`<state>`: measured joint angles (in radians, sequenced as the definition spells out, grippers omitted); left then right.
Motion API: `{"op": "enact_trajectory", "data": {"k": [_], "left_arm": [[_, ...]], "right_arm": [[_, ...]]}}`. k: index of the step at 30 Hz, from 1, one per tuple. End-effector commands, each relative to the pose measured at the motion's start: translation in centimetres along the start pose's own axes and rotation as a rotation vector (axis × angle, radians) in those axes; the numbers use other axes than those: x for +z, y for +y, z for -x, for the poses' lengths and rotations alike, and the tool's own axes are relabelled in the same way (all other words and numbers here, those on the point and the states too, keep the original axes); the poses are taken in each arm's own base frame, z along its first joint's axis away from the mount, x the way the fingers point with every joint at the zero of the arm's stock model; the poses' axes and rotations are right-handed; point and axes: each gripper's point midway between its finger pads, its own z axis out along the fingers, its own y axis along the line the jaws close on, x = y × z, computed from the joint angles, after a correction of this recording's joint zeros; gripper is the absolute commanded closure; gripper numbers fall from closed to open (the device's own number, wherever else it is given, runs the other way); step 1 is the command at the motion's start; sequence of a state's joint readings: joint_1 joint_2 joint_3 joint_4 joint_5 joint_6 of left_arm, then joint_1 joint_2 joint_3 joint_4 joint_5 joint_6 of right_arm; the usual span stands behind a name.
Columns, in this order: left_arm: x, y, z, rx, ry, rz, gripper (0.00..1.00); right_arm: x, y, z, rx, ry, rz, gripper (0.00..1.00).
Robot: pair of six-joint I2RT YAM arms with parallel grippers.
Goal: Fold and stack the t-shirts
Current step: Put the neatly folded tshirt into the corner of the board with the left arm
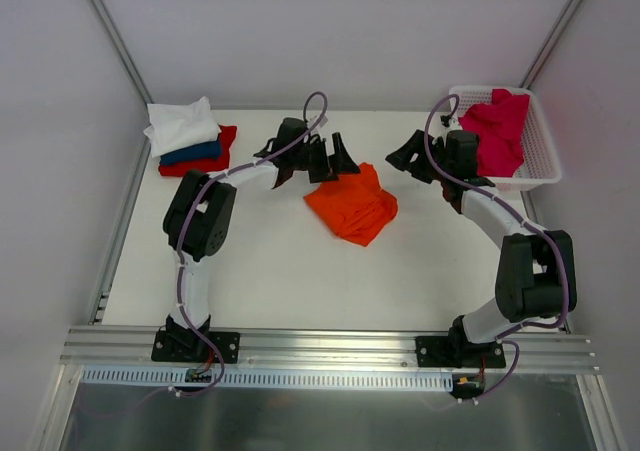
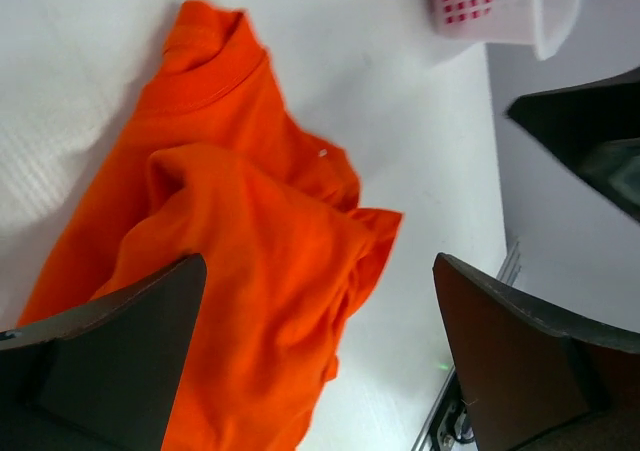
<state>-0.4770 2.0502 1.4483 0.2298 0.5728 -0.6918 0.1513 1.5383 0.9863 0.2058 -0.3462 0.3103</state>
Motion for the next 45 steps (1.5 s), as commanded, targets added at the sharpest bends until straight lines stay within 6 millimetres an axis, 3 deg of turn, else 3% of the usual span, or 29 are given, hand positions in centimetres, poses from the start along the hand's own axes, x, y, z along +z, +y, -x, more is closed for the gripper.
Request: {"op": "enact_trajectory", "data": {"k": [1, 9, 18, 22, 31, 39, 45], "left_arm": [[0.1, 2.4, -1.4, -0.017, 0.048, 0.037, 0.01], [-2.4, 7.9, -1.4, -0.073, 0.055, 0.108, 0.01], [-5.9, 8.7, 0.0, -0.046, 0.012, 0.132, 0.01], [-5.0, 10.1, -0.9, -0.092, 0.065, 0.102, 0.01], [-3.3, 10.4, -1.1, -0.116, 0.104, 0.049, 0.01], [-1.5, 9.4, -2.3, -0.142, 0.174, -0.039, 0.01], [0.0, 8.1, -4.5, -0.127, 0.226, -0.07, 0.01]], "right_arm": [[-0.4, 1.4, 0.9, -0.019, -0.035, 0.049, 0.29], [-0.6, 1.7, 1.0, -0.016, -0.039, 0.059, 0.29], [-0.3, 1.7, 0.7, -0.003, -0.036, 0.066, 0.29], [-0.3, 2.0, 0.8, -0.007, -0.039, 0.071, 0.29], [-0.6, 2.3, 1.1, -0.012, -0.048, 0.072, 0.29], [-0.9, 2.5, 1.5, -0.02, -0.058, 0.071, 0.29], [-0.9, 2.5, 1.6, -0.022, -0.06, 0.069, 0.29]]}}
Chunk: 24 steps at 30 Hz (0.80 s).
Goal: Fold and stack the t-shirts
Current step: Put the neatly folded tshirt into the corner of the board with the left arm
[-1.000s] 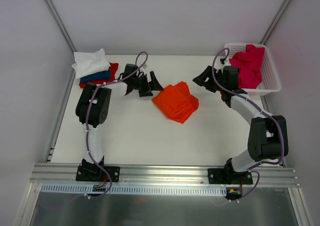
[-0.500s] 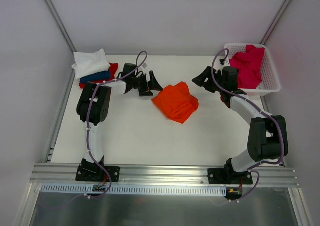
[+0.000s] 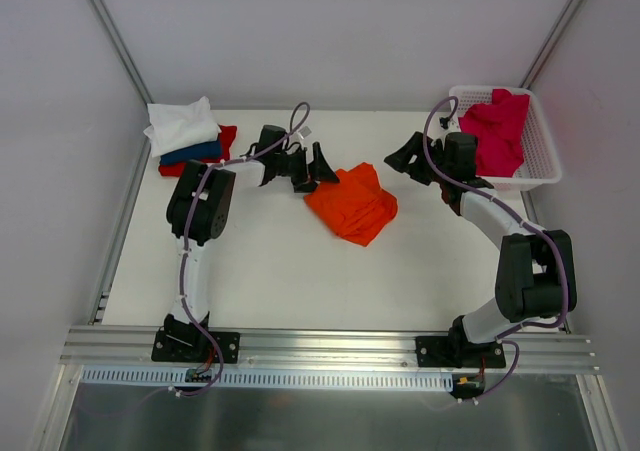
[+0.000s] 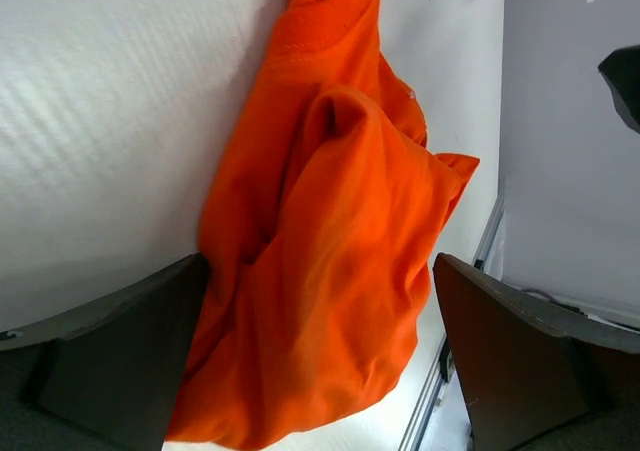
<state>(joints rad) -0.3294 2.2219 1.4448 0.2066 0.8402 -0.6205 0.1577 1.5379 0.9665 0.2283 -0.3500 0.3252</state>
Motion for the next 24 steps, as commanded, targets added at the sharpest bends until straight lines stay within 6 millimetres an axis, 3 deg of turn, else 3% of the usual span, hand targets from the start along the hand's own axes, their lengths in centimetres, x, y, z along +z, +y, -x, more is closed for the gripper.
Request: {"op": "enact_trajectory", "data": {"k": [1, 2, 6, 10, 15, 18, 24], "left_arm": [[1.7, -0.5, -2.4, -0.003, 0.071, -0.019, 0.01], [1.9, -0.6, -2.6, -0.003, 0.076, -0.022, 0.03], [2.1, -1.4, -3.5, -0.001, 0.092, -0.039, 0.32], [2.2, -1.7, -4.7, -0.003, 0.111, -0.043, 0.42], [2.7, -1.5, -6.0, -0.017, 0.129, -0.049, 0.74], [3.0, -1.4, -6.3, -0.023, 0.134, -0.048, 1.0], [2.9, -2.7, -4.8, 0.01, 0.109, -0.042, 1.0]], "right_arm": [[-0.9, 2.4, 2.1, -0.033, -0.062, 0.059, 0.29], [-0.9, 2.4, 2.1, -0.032, -0.061, 0.059, 0.29], [-0.9, 2.3, 2.2, -0.031, -0.064, 0.055, 0.29], [-0.9, 2.4, 2.1, -0.027, -0.061, 0.057, 0.29], [-1.0, 2.3, 2.2, -0.028, -0.064, 0.055, 0.29], [-1.0, 2.3, 2.1, -0.027, -0.064, 0.055, 0.29], [-1.1, 2.3, 2.1, -0.028, -0.065, 0.054, 0.29]]}}
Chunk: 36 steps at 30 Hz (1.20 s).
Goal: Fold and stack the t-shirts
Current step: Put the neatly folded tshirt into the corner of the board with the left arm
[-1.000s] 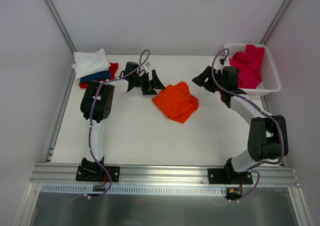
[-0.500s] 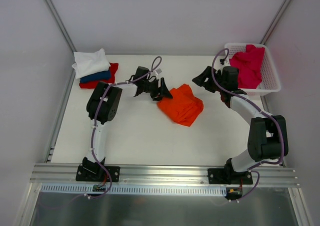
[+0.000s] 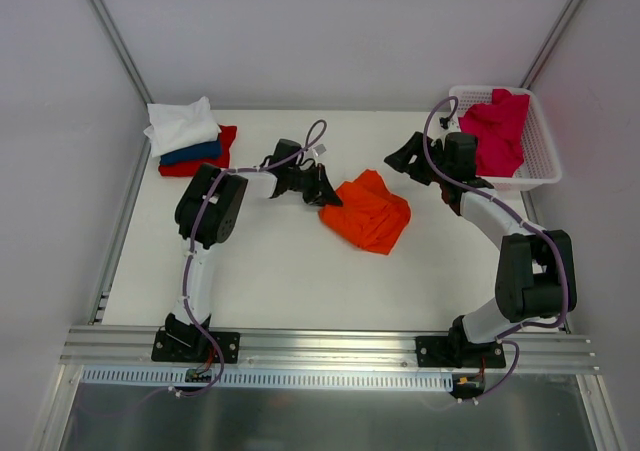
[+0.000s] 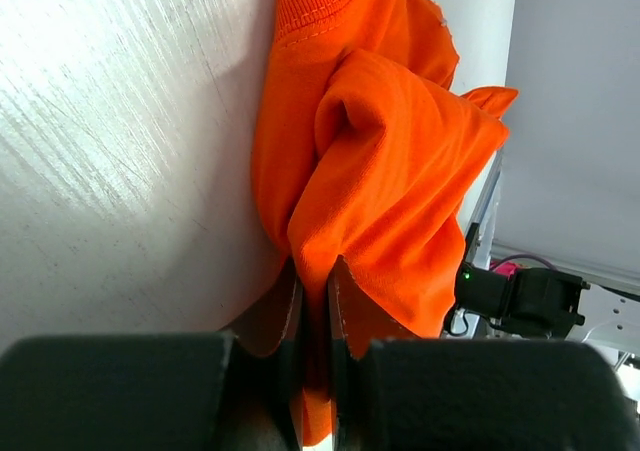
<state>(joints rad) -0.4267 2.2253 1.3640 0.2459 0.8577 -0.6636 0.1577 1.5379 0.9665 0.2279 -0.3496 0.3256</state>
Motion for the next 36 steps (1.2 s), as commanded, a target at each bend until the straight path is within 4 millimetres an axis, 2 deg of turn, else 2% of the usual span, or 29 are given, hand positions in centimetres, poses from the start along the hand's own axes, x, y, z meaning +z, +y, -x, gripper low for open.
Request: {"op": "enact_trajectory", "data": {"k": [1, 4, 5, 6, 8, 9, 11, 16, 17, 23, 24, 27, 28, 30, 33, 34, 35, 36], "left_arm": [[-0.1, -1.8, 1.4, 0.062, -0.014, -0.011, 1.0], [-0.8, -3.0, 3.1, 0.109, -0.037, 0.013, 1.0], [-1.3, -4.0, 4.4, 0.136, -0.06, 0.011, 1.0], [-1.8, -3.7, 4.7, 0.137, -0.062, 0.039, 1.0], [-3.1, -4.9, 7.2, 0.177, -0.112, 0.044, 1.0], [-3.7, -4.6, 7.4, 0.162, -0.109, 0.068, 1.0], [-5.2, -5.2, 9.7, 0.184, -0.156, 0.078, 1.0], [-8.5, -5.1, 13.3, 0.205, -0.24, 0.133, 1.0], [-9.7, -5.1, 14.4, 0.21, -0.271, 0.143, 1.0], [-15.1, -4.5, 18.1, 0.226, -0.387, 0.196, 1.0], [-16.5, -3.8, 18.8, 0.219, -0.412, 0.213, 1.0], [-19.6, -3.3, 20.4, 0.231, -0.464, 0.246, 1.0], [-20.5, -3.8, 21.0, 0.249, -0.483, 0.248, 1.0], [-22.5, -3.1, 21.8, 0.256, -0.513, 0.286, 1.0], [-24.9, -3.4, 23.2, 0.296, -0.56, 0.318, 1.0], [-26.4, -3.8, 24.1, 0.313, -0.592, 0.33, 1.0], [-26.7, -4.2, 24.3, 0.328, -0.598, 0.337, 1.0], [-29.1, -4.1, 25.2, 0.338, -0.642, 0.356, 1.0]], "right_arm": [[-1.0, 2.3, 2.1, -0.028, -0.064, 0.054, 0.29], [-1.0, 2.3, 2.0, -0.028, -0.061, 0.054, 0.29], [-1.0, 2.2, 2.0, -0.028, -0.062, 0.053, 0.29], [-1.0, 2.2, 2.0, -0.028, -0.062, 0.053, 0.29], [-1.0, 2.2, 1.9, -0.026, -0.06, 0.053, 0.29], [-0.9, 2.1, 1.9, -0.027, -0.059, 0.052, 0.29], [-1.0, 2.2, 1.9, -0.024, -0.06, 0.053, 0.29], [-1.0, 2.1, 1.9, -0.024, -0.06, 0.053, 0.29], [-1.0, 2.2, 1.8, -0.025, -0.059, 0.054, 0.29], [-0.9, 2.2, 1.9, -0.022, -0.061, 0.057, 0.29], [-0.9, 2.3, 1.8, -0.022, -0.06, 0.063, 0.29], [-0.8, 2.2, 1.8, -0.018, -0.06, 0.065, 0.29], [-0.7, 2.3, 1.9, -0.02, -0.063, 0.069, 0.29], [-0.6, 2.4, 1.8, -0.014, -0.063, 0.076, 0.29], [-0.6, 2.4, 1.8, -0.012, -0.062, 0.078, 0.29], [-0.5, 2.3, 1.8, -0.013, -0.061, 0.077, 0.29], [-0.5, 2.4, 1.8, -0.013, -0.059, 0.079, 0.29], [-0.6, 2.4, 1.8, -0.015, -0.06, 0.08, 0.29]]}}
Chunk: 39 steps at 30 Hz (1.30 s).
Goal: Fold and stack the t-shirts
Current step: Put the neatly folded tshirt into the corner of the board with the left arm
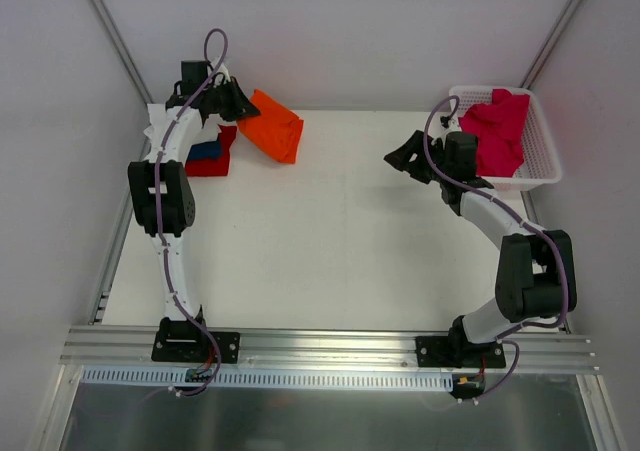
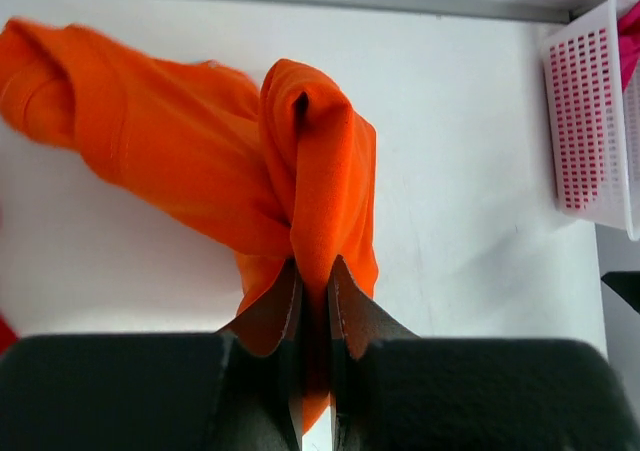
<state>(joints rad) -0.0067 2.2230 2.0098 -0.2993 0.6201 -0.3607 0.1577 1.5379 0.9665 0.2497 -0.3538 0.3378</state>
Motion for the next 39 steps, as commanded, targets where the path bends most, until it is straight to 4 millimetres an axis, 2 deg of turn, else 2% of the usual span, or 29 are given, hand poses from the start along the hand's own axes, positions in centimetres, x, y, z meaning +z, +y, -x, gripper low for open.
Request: {"op": "enact_trajectory", "data": {"k": [1, 3, 7, 10, 16, 17, 20, 28, 34, 39], "left_arm": [[-5.9, -3.4, 7.2, 0.153, -0.178, -0.009, 1.0], [-7.4, -3.4, 8.9, 0.18, -0.225, 0.01, 1.0], [-10.7, -2.0, 11.9, 0.212, -0.308, 0.06, 1.0], [-12.4, -1.4, 13.0, 0.223, -0.335, 0.07, 1.0], [-15.4, 2.1, 14.9, 0.211, -0.377, 0.115, 1.0], [-16.5, 2.9, 15.3, 0.205, -0.392, 0.134, 1.0], [-18.1, 4.3, 15.2, 0.198, -0.397, 0.169, 1.0], [-20.3, 7.4, 14.3, 0.165, -0.414, 0.333, 1.0], [-20.6, 10.9, 12.0, 0.119, -0.384, 0.486, 1.0], [-19.9, 13.4, 10.7, 0.081, -0.352, 0.552, 1.0]], "right_arm": [[-0.6, 1.9, 1.3, -0.018, -0.045, 0.061, 0.29], [-0.5, 2.0, 1.3, -0.02, -0.045, 0.063, 0.29], [-0.4, 2.0, 1.3, -0.014, -0.047, 0.07, 0.29], [-0.3, 2.0, 1.1, -0.012, -0.044, 0.074, 0.29], [-0.3, 2.0, 1.1, -0.008, -0.043, 0.08, 0.29], [-0.3, 2.0, 1.1, -0.011, -0.042, 0.079, 0.29], [-0.2, 1.9, 1.0, -0.01, -0.04, 0.077, 0.29], [0.2, 2.2, 0.7, 0.0, -0.03, 0.093, 0.29], [0.1, 2.1, 0.6, 0.0, -0.029, 0.094, 0.29], [-0.1, 2.1, 0.6, -0.008, -0.033, 0.095, 0.29]]}}
